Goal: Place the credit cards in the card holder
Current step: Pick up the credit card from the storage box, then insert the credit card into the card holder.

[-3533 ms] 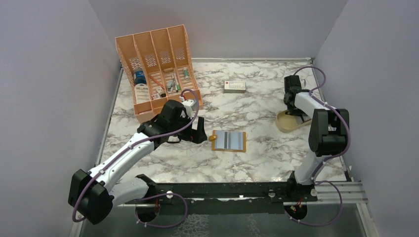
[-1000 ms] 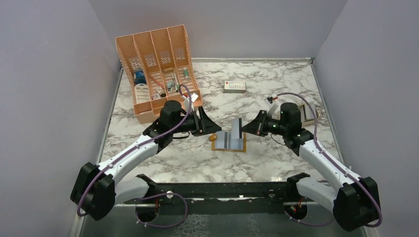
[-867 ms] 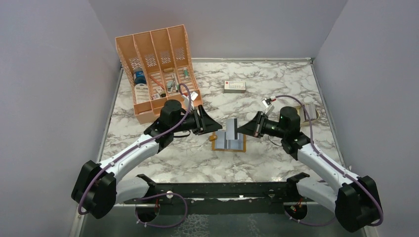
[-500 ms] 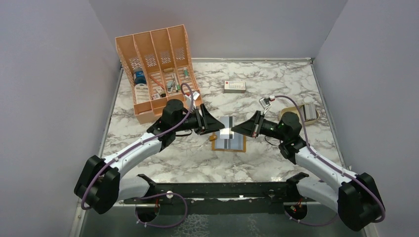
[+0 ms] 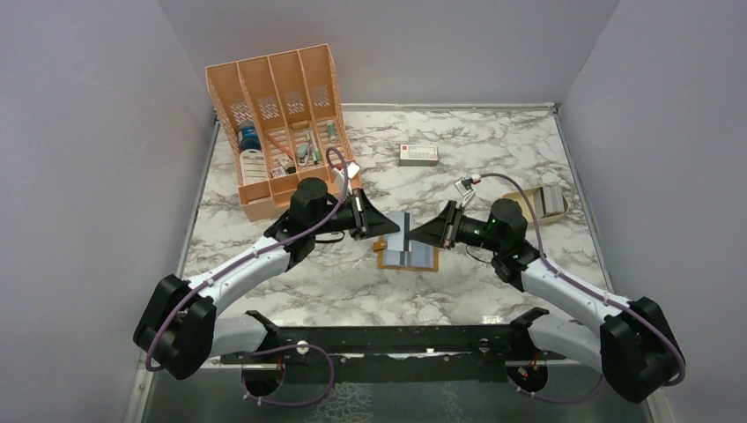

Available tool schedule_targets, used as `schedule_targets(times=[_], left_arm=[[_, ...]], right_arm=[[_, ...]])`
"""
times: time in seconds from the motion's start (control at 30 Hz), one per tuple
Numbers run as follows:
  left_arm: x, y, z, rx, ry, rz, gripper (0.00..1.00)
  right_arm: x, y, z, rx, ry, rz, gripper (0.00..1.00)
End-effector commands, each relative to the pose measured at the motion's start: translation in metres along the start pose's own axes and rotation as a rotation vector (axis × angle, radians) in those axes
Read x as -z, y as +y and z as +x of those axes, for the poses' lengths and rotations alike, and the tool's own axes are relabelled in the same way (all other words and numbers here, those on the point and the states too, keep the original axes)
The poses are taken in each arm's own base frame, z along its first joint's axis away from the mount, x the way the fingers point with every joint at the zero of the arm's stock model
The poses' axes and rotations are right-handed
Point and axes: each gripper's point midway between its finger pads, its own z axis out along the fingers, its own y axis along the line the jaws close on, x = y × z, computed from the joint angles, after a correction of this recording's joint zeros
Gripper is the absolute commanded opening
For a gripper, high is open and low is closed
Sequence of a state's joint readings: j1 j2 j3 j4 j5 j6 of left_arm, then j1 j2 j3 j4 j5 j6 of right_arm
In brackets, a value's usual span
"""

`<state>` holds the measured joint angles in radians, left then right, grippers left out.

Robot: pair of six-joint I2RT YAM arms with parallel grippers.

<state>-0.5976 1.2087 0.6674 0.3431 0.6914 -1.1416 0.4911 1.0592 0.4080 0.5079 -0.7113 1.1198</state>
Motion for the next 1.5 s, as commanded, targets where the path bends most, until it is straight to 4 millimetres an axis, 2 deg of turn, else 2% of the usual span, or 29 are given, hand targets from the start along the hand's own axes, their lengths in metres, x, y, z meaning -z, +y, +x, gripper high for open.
schedule_targets(times=[0.0, 0.1, 0.2, 0.43, 0.6, 0.77, 1.1, 1.33, 1.47], left_arm=[[-0.004, 0.013, 0.004, -0.034, 0.012, -0.013, 0.00], [-0.005, 0.032, 0.007, -0.040, 0.024, -0.077, 0.00], [-0.005, 0.057, 0.004, -0.077, 0.023, -0.202, 0.00], [-0.009, 0.093, 0.000, -0.092, 0.033, -0.337, 0.00], [-0.020, 0.111, 0.001, -0.062, 0.061, -0.383, 0.00], [-0.035, 0.113, 0.003, -0.058, 0.071, -0.391, 0.00], [-0.049, 0.133, 0.006, -0.007, 0.087, -0.407, 0.00], [-0.059, 0.136, 0.008, 0.000, 0.106, -0.374, 0.00], [-0.062, 0.148, 0.012, 0.019, 0.121, -0.397, 0.00]], right_arm=[[-0.001, -0.013, -0.009, 0.085, -0.018, 0.116, 0.27], [0.004, -0.029, -0.016, 0.108, -0.037, 0.246, 0.37], [0.013, -0.052, -0.017, 0.132, -0.043, 0.374, 0.38], [0.029, -0.094, -0.020, 0.184, -0.031, 0.593, 0.37], [0.042, -0.132, -0.020, 0.207, 0.002, 0.773, 0.36], [0.043, -0.161, -0.015, 0.205, 0.050, 0.852, 0.35], [0.033, -0.194, -0.006, 0.196, 0.116, 0.889, 0.31], [0.040, -0.208, 0.007, 0.184, 0.138, 0.918, 0.22], [0.041, -0.213, 0.013, 0.165, 0.153, 0.917, 0.20]])
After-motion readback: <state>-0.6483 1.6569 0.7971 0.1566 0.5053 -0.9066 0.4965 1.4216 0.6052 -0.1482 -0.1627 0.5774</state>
